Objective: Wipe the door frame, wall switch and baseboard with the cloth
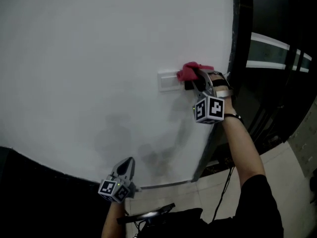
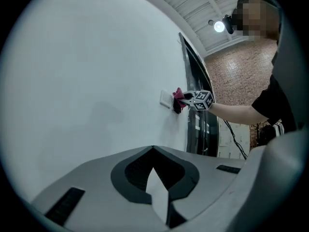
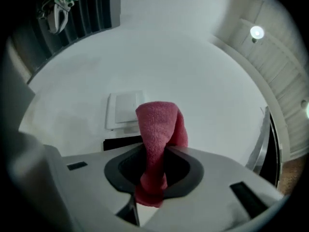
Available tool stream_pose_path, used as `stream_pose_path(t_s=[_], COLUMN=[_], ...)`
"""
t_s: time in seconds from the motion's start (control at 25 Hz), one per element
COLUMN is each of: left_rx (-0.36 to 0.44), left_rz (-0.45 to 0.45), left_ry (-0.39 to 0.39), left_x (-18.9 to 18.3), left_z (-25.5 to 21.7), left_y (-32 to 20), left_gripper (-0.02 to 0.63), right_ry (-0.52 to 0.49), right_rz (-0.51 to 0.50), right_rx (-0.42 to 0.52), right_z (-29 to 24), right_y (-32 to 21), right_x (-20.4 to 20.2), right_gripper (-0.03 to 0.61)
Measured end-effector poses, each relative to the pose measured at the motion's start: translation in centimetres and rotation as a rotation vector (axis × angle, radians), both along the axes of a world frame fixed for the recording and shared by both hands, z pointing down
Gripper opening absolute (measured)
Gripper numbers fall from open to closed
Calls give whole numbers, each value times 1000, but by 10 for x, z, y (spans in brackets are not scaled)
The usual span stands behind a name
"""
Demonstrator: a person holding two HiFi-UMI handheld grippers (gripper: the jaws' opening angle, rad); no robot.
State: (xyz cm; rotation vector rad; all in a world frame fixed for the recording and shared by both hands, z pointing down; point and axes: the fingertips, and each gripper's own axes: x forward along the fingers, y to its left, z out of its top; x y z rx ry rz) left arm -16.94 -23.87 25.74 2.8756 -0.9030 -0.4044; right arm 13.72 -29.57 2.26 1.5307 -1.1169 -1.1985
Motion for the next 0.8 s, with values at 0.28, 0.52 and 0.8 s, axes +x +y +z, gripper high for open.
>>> stream_pose_path(t_s=[0.28, 0.52, 0.8], left_rx=[-8, -33, -42], left_rz=[-15, 0, 9], left_ry=[-17, -23, -30], left_x=[0, 7, 12], left_z=[2, 12, 21], left_y=[-1, 4, 2], left_gripper=[-9, -9, -9], right_ry=[-54, -60, -75], right_rz=[-32, -45, -49], right_rx=[-57, -84, -110], right_z=[31, 54, 73], right_y=[-11, -10, -12], right_x=[-1, 1, 1], right_gripper=[83, 83, 83])
